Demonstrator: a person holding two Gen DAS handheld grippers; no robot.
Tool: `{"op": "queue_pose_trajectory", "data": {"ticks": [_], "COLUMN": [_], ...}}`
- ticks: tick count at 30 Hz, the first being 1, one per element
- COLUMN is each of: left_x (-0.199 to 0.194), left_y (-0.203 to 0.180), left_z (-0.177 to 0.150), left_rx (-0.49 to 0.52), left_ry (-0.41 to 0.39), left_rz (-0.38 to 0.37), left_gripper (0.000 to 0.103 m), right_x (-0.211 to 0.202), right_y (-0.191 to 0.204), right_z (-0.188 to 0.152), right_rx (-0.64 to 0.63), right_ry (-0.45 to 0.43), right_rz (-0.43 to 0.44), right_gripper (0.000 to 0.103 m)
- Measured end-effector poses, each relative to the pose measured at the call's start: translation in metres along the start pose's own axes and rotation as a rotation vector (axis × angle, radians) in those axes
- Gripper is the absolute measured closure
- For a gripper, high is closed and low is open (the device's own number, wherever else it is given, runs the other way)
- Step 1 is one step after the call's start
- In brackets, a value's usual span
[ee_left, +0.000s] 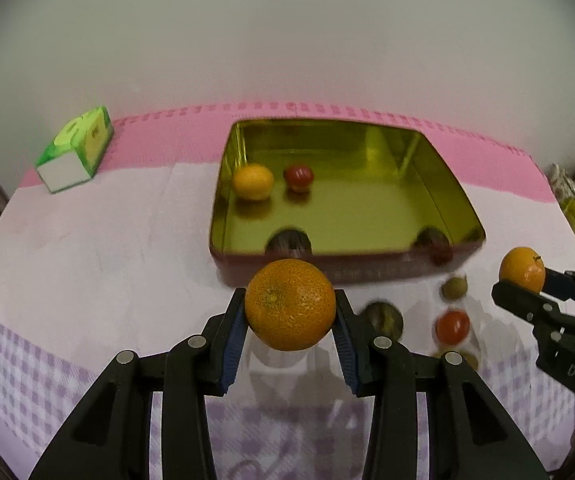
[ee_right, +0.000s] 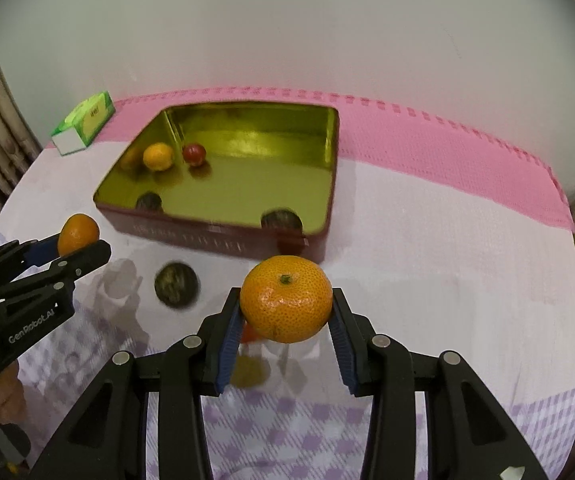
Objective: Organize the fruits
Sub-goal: 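Carry both held oranges over the TOFFEE tin with both tools, then open both tools to drop the oranges into the tin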
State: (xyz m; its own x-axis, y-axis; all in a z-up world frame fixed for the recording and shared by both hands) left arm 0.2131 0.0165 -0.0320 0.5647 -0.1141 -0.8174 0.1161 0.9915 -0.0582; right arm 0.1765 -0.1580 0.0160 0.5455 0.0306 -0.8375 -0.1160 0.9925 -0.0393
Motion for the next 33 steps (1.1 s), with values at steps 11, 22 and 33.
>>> {"op": "queue_pose_trajectory", "data": {"ticks": [11,22,33], "left_x": [0.022,0.051,0.066], "left_y": [0.008,0.005,0.003], "left_z": [0.045,0.052,0.049], "left_rx": [0.004,0.027,0.033], "left_ry": [-0.025,0.011,0.040], "left_rz": [0.028,0.035,0.035], "left_gripper": [0.061,0.061,0.061], "right_x": [0.028,0.058,0.074], "right_y": [0.012,0.016,0.015], "right_z": [0.044,0.060,0.059], "right_rx": [-0.035,-0.060,-0.060], "right_ry": [-0.017,0.010,0.040], "right_rz": [0.002,-0.002,0.001], "right_gripper": [0.065,0.065,0.065]}}
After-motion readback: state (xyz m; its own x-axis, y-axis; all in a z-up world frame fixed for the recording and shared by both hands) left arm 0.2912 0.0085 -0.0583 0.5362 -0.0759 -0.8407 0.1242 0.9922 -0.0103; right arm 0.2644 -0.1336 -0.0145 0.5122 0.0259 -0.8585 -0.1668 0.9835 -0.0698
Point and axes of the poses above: each gripper's, at about its wrist camera, not at the fingertips, and x roughly the way its jaws point, y to its left, z to its top, the point moved 6 cm from there along x, roughly the way its jaws point, and after that the axes turned 1 degree about x, right-handed, at the moved point
